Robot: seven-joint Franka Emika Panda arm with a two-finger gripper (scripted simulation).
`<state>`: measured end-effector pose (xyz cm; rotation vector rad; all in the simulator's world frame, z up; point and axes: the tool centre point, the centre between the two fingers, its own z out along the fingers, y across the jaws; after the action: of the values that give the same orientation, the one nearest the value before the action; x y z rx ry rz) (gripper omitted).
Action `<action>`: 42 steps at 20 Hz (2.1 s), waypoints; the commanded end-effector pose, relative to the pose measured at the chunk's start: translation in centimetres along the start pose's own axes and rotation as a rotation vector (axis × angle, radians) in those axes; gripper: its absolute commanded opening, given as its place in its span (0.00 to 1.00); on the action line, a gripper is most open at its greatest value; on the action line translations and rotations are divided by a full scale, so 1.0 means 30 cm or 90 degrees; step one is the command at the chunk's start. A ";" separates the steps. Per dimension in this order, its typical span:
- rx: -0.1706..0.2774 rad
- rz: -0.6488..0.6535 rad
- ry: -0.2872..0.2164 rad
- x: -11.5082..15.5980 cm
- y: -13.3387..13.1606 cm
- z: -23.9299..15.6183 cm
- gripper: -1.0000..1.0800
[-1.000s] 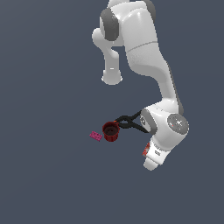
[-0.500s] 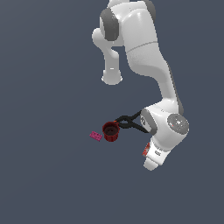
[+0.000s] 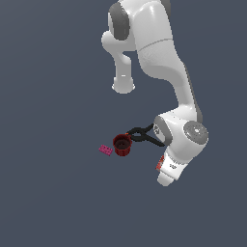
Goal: Pick up a designated object from a clutter of objects.
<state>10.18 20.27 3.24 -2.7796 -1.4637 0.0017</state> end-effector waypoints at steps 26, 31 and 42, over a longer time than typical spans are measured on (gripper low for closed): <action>0.000 -0.001 0.001 -0.395 0.155 -0.872 0.00; 0.000 -0.001 0.001 -0.464 0.187 -1.032 0.00; 0.000 0.000 0.001 -0.543 0.234 -1.221 0.00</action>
<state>6.83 3.09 39.46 -2.7807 -1.4622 -0.0024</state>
